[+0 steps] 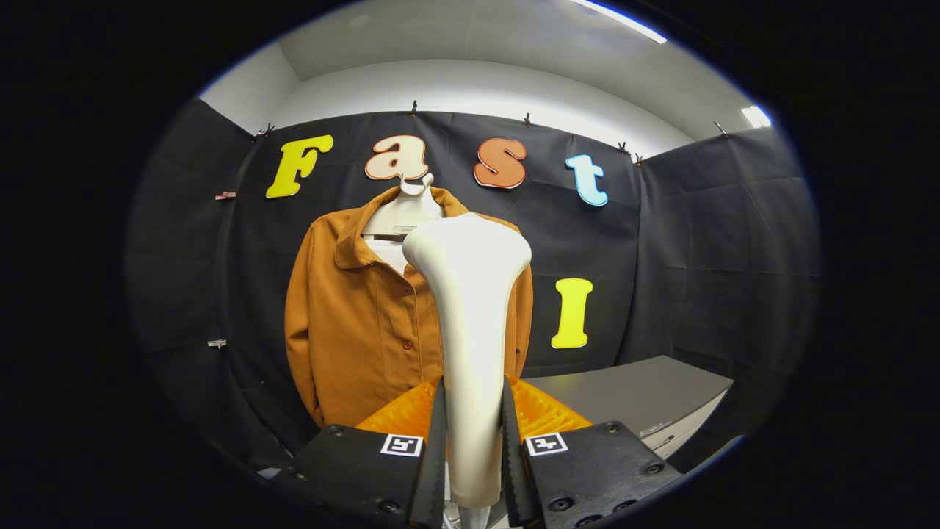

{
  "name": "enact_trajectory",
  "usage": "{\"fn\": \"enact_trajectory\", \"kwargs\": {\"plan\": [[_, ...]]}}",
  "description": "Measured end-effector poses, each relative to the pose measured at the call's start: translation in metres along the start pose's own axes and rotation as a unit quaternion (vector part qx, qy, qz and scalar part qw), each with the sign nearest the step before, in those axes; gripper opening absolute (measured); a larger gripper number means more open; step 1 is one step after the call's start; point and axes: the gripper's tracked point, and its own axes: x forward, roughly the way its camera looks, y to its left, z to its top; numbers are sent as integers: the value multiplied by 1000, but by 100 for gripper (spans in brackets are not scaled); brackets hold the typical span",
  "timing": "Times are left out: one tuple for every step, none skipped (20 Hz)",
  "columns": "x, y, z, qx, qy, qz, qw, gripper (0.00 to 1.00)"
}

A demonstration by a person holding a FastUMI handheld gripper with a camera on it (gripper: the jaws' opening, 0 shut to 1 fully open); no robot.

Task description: Iron the clothes twice with a garment steamer, once on the left side and once on the right side.

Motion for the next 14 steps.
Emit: {"fn": "enact_trajectory", "kwargs": {"plan": [[1,0,1,0,-1,0,1000,36],[1,-1,1,1,-1,0,1000,36],[1,-1,1,1,-2,1,1000,36],[2,-1,1,1,-2,1,1000,36],[2,-2,1,2,-1,1,1000,36],[3,-3,1,4,0,1,1000,36],[4,-3,0,5,1,1,1000,36],[4,-4,-1,6,2,1,1000,36],[5,-3,-2,5,3,1,1000,36],[6,-3,-2,4,4,2,1000,36],[6,-2,-2,3,4,2,1000,36],[7,-3,-2,2,4,2,1000,36],[8,-3,-2,2,4,2,1000,36],[8,-3,-2,1,4,2,1000,36]]}}
